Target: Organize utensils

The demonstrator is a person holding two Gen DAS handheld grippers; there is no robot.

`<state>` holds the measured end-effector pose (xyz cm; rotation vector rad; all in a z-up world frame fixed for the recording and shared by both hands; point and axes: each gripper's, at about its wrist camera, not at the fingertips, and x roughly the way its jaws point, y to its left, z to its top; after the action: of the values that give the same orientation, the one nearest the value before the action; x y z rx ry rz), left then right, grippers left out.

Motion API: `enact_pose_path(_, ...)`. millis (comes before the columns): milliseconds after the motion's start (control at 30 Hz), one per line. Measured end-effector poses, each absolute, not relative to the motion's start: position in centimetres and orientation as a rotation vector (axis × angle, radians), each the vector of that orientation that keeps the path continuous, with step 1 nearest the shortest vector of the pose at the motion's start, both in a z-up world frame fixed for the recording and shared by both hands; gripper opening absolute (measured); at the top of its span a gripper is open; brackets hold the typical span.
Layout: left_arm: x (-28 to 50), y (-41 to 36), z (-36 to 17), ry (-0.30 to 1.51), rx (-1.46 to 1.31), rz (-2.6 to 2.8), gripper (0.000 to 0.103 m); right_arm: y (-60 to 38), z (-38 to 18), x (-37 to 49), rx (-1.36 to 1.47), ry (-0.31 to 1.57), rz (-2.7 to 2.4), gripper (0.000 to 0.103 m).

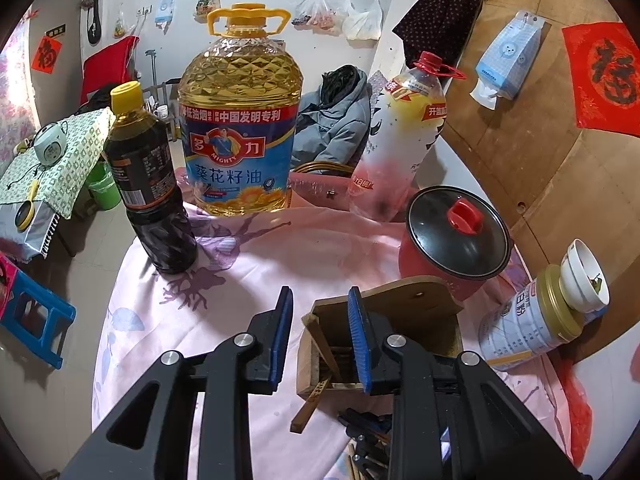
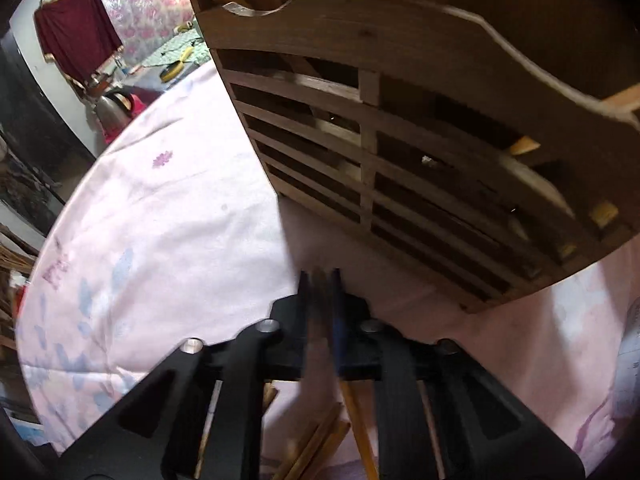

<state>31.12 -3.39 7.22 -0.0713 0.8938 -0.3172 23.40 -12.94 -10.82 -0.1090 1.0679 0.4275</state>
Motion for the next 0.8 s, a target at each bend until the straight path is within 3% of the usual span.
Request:
enact_pose_path(433,30.5,-3.3,7.2,0.9,-0.089,-0.341,0.033,-17.7,1.1,17.6,-0.02,0.766,0.386,0.006)
enact_pose_path(567,30.0,-2.8,7.9,0.894,-0.117,-0.345,0.045,-19.4,6.2,15.9,0.019,0.643,0.358,0.006)
enact_pose_path(800,27.7,-1.6,10.1,0.843,-0.155,-0.338,0.058,-22.3,13.9,15.7,0.136,0.417,0.299,0.006)
